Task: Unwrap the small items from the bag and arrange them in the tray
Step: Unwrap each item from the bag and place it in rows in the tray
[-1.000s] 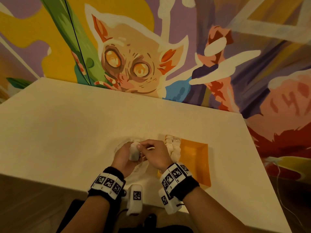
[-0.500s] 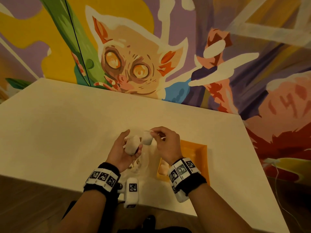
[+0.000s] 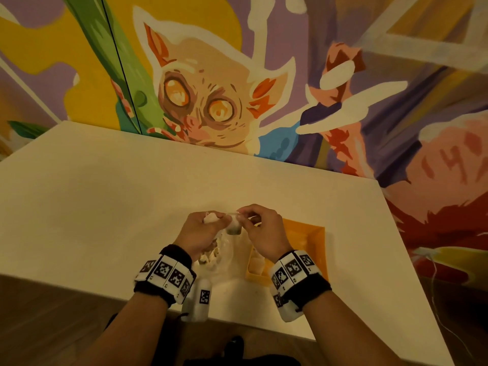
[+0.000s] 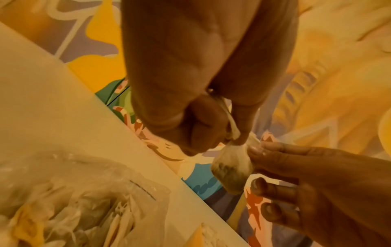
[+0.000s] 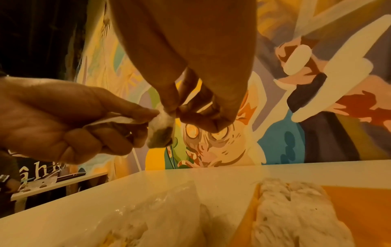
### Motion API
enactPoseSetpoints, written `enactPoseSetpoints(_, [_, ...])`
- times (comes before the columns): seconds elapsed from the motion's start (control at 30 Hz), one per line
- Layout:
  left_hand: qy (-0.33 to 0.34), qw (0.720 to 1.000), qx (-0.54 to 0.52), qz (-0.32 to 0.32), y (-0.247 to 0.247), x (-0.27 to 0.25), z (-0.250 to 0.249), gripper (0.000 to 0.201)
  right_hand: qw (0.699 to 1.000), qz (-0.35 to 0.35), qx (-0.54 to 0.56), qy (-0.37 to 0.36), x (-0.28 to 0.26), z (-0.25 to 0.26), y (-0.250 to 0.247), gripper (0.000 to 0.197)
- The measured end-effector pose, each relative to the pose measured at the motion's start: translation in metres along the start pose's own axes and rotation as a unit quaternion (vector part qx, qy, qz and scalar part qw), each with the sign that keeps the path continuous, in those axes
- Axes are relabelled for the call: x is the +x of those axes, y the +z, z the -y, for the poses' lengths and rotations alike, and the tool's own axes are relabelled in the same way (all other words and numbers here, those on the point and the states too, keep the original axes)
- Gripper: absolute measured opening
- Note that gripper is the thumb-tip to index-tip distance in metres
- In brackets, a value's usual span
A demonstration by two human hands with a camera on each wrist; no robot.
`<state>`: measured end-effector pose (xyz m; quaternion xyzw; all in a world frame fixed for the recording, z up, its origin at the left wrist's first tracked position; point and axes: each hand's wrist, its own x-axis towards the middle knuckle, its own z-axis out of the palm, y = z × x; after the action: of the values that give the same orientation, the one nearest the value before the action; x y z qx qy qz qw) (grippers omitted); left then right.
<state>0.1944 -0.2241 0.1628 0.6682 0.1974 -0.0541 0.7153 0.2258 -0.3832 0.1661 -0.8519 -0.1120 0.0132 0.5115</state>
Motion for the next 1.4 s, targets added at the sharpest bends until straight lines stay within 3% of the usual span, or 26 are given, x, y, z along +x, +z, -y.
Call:
enactPoseSetpoints(0.37, [0.056, 0.997, 0.049, -0.008, 0.009, 0.0, 0.008, 0.008, 0.994, 0.074, -0.054, 0.066, -0.008, -0.021, -0.003, 0.021])
enactPoseSetpoints(0.53, [-0.01, 0.999, 0.036, -0.015, 0.013, -0.001, 0.014, 0.016, 0.984, 0.063, -0.124, 0.107, -0.006, -0.039, -0.024, 0.011])
enactPoseSetpoints(0.73, [-0.099, 0.992, 0.058, 0.058, 0.023, -0.002, 0.033, 0.019, 0.947, 0.1, -0.201, 0.231, -0.001, -0.07, -0.05, 0.006])
enactPoseSetpoints(0.83, [-0.129, 0.985, 0.092, 0.075, 0.037, 0.003, 0.045, 0.021, 0.923, 0.122, -0.218, 0.292, 0.0, -0.078, -0.051, 0.012])
enactPoseSetpoints(0.97, [-0.142, 0.971, 0.177, 0.075, 0.053, 0.008, 0.063, 0.021, 0.893, 0.142, -0.221, 0.364, 0.002, -0.089, -0.043, 0.009])
enactPoseSetpoints(1.03, [-0.127, 0.958, 0.246, 0.075, 0.057, 0.009, 0.07, 0.027, 0.887, 0.151, -0.23, 0.371, 0.007, -0.103, -0.039, 0.018])
enactPoseSetpoints(1.17, [-0.06, 0.904, 0.417, 0.066, 0.06, 0.013, 0.086, 0.037, 0.879, 0.142, -0.239, 0.389, 0.008, -0.096, -0.034, 0.027])
enactPoseSetpoints(1.27, [-0.046, 0.889, 0.453, 0.053, 0.06, 0.012, 0.092, 0.034, 0.872, 0.148, -0.259, 0.388, 0.006, -0.094, -0.031, 0.032])
enactPoseSetpoints(1.4, [-0.06, 0.889, 0.45, 0.058, 0.06, 0.014, 0.098, 0.035, 0.876, 0.13, -0.275, 0.375, 0.005, -0.098, -0.028, 0.028])
